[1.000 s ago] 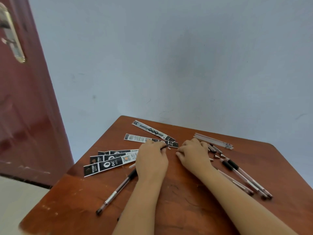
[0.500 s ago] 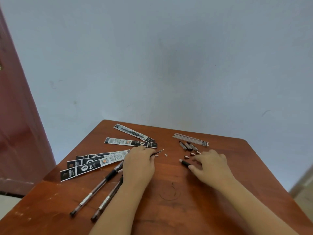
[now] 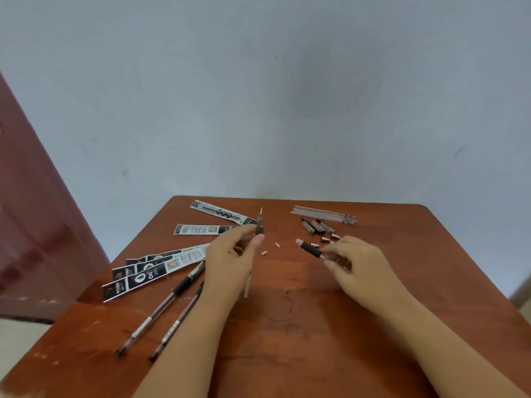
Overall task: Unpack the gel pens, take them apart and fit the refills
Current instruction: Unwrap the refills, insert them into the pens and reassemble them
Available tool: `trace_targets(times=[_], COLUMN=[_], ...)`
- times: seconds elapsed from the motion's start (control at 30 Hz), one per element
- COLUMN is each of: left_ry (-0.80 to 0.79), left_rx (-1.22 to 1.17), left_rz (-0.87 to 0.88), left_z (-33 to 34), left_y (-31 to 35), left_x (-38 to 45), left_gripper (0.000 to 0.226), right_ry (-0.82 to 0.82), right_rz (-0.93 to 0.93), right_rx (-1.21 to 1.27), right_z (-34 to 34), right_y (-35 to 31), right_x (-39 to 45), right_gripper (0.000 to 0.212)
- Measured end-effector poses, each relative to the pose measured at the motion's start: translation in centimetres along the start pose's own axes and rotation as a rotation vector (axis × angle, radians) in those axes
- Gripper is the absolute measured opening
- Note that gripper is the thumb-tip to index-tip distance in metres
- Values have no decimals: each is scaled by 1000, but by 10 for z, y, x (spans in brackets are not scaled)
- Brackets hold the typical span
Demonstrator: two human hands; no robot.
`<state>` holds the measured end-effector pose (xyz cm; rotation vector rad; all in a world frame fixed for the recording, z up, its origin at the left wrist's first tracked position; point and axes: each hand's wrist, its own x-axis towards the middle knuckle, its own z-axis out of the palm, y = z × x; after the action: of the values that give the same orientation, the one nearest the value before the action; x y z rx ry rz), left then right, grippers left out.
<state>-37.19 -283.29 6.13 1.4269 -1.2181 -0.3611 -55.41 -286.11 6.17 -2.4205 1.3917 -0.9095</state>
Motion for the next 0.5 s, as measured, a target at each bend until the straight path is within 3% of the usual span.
trace_targets(times=[0.5], left_ry=[129], left_rx=[-580], left_rz=[-203], left_z=[2], left_y=[-8], left_x=[8], left_gripper=[19], right_ry=[23], right_rz=[67], right_rx=[13], right_z=[0], right_y=[1], right_x=[-3], right_gripper=[23])
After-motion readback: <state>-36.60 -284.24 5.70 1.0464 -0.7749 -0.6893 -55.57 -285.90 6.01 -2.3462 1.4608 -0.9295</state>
